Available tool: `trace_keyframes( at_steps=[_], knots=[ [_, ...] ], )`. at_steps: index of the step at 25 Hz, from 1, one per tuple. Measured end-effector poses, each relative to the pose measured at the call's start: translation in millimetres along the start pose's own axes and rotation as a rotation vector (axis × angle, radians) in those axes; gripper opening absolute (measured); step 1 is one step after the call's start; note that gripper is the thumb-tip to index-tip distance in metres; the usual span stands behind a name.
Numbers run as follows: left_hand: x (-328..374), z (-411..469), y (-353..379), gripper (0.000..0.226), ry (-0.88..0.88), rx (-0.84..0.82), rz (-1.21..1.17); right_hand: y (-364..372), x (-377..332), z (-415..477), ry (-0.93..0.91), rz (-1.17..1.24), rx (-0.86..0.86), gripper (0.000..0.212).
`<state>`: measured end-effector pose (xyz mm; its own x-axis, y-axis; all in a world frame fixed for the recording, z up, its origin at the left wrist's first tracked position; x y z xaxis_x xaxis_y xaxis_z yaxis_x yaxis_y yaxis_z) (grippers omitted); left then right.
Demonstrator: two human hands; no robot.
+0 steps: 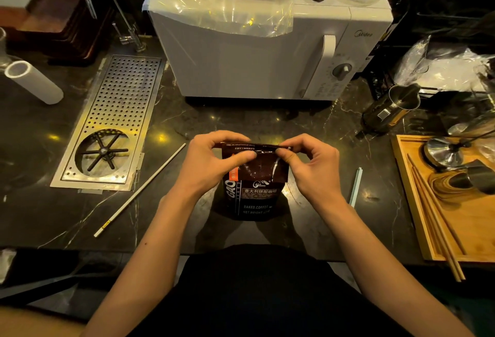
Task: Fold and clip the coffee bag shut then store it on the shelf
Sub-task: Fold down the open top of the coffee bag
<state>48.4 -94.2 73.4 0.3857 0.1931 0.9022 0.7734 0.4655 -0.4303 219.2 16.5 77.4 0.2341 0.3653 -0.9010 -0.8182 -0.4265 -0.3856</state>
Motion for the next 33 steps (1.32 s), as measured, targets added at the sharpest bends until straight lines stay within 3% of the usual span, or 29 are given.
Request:
trace_keyframes(
  at_steps=[9, 14, 22, 27, 33],
  knots=[
    [2, 3, 11, 0.009, 0.013, 0.044, -0.035, 8, 3, -3, 0.071, 0.1, -0.174, 0.015],
    [-2, 5, 5, 0.012, 0.0, -0.015, -0.078, 16, 1, 4, 0.063, 0.028, -0.074, 0.019],
    [-15, -3, 6, 0.022, -0.054, 0.137, -0.127, 4, 4, 6, 0.098, 0.079, -0.174, 0.013],
    [-14, -1, 8, 0.016, -0.048, 0.131, -0.147, 0, 5, 3, 0.065, 0.012, -0.027, 0.02],
    [-17, -10, 9, 0.016, -0.126, 0.098, -0.317, 4, 8, 2, 0.063, 0.035, 0.027, 0.023]
  ],
)
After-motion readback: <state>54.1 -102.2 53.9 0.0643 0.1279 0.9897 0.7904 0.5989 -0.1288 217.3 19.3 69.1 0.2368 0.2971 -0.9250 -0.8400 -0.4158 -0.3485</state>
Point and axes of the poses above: each hand's wrist, its own z-axis towards the middle knuckle, its own y-axis out of the palm, x = y × z, the point moved 2 cm from there along z, towards the middle knuckle, and after that the axes turned 4 degrees about z, right-handed, at the moved point
